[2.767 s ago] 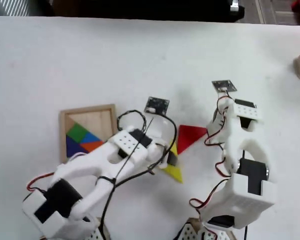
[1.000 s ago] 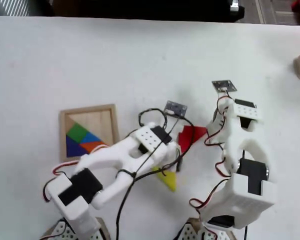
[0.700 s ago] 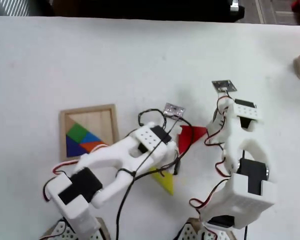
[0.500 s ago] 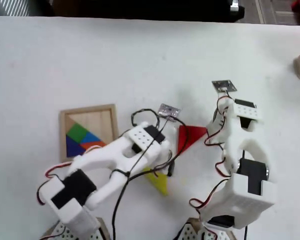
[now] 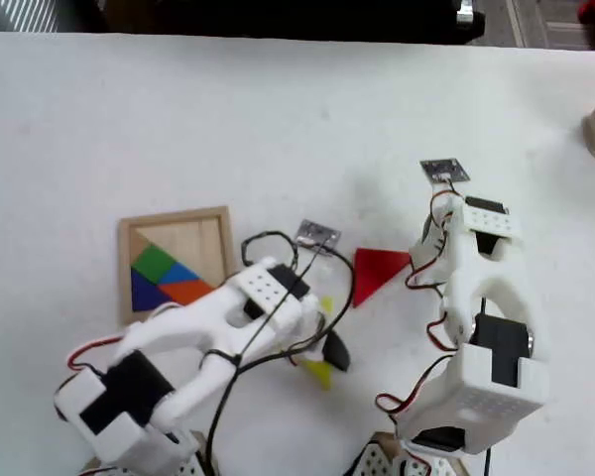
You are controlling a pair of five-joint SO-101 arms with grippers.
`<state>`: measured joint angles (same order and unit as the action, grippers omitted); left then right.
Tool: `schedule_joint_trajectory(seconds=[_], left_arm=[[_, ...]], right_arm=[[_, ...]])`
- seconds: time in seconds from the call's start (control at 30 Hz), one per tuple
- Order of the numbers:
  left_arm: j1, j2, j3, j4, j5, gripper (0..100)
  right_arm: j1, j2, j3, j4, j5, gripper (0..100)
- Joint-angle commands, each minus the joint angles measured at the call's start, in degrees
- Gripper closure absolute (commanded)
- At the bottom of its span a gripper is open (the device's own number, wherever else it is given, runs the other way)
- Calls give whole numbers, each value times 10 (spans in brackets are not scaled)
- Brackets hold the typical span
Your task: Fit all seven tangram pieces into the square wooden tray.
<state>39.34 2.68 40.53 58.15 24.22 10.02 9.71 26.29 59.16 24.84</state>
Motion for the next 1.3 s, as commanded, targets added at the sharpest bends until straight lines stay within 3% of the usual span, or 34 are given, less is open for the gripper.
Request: schedule_joint_trajectory(seconds=[0.0, 0.2, 0.47, 0.6, 0.87, 1.1, 1.27], left_arm=[[-10, 54, -56, -13, -5, 624], [-7, 71, -74, -5, -3, 670], [-6, 72, -84, -14, -7, 848], [-7, 72, -85, -22, -35, 877], [-44, 63, -99, -18, -46, 843], [-87, 15, -108, -22, -151, 633], [-87, 15, -102, -69, -261, 643]], right_arm=[[-7, -24, -3, -10, -4, 981], [-7, -24, -3, -10, -4, 981], [-7, -24, -3, -10, -4, 981], [-7, -24, -3, -10, -4, 981], [-7, -24, -3, -10, -4, 981], [-7, -24, -3, -10, -4, 981], [-7, -24, -2, -10, -4, 981]])
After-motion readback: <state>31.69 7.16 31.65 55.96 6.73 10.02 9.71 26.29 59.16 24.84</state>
